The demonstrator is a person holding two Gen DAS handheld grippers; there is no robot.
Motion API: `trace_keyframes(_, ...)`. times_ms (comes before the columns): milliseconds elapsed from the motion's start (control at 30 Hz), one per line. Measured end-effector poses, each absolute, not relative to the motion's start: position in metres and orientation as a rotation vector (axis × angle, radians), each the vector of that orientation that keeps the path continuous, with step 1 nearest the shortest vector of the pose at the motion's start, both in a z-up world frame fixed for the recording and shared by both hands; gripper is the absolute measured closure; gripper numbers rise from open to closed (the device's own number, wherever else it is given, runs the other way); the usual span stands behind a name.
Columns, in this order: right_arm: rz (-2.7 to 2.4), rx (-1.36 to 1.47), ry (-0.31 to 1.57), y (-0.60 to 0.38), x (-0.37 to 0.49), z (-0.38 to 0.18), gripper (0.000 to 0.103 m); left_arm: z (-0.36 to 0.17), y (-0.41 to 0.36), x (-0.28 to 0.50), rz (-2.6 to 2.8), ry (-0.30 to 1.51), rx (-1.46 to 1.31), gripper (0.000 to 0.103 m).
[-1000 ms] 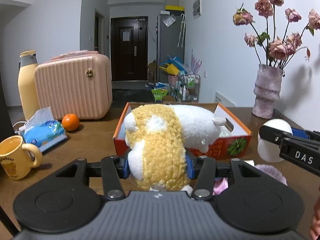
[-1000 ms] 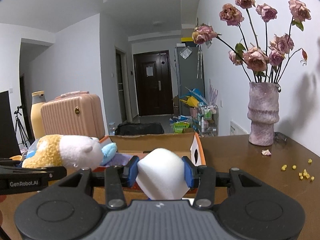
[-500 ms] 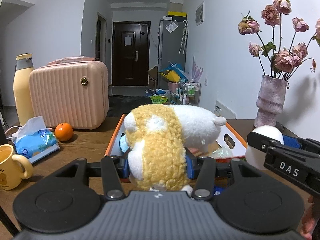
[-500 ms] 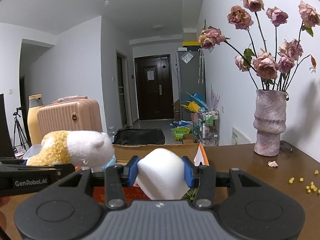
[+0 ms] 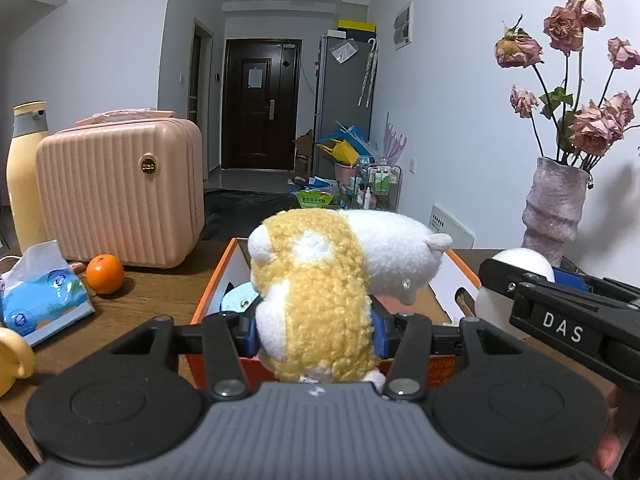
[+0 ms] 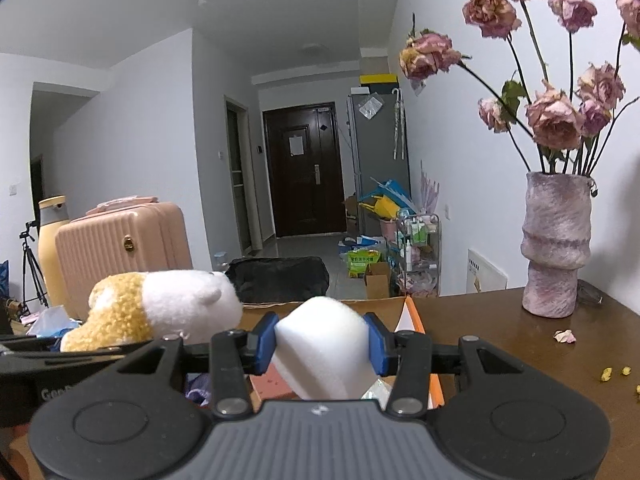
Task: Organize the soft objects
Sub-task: 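Carry the plush dog and foam block with both grippers over the box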
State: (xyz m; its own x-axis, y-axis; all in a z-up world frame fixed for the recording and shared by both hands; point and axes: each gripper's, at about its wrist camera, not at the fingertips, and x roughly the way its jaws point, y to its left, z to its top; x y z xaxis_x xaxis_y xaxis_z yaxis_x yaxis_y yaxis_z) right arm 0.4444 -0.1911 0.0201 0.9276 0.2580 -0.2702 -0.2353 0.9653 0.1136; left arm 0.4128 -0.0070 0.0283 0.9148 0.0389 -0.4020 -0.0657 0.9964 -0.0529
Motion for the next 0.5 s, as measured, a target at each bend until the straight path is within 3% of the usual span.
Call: trace_keyframes(500,0.218,0.088,0.362,-0.18,0.509,0.013,0.058,0.022,-0.003,0.467,0.051,0.424,-0.07,0.053)
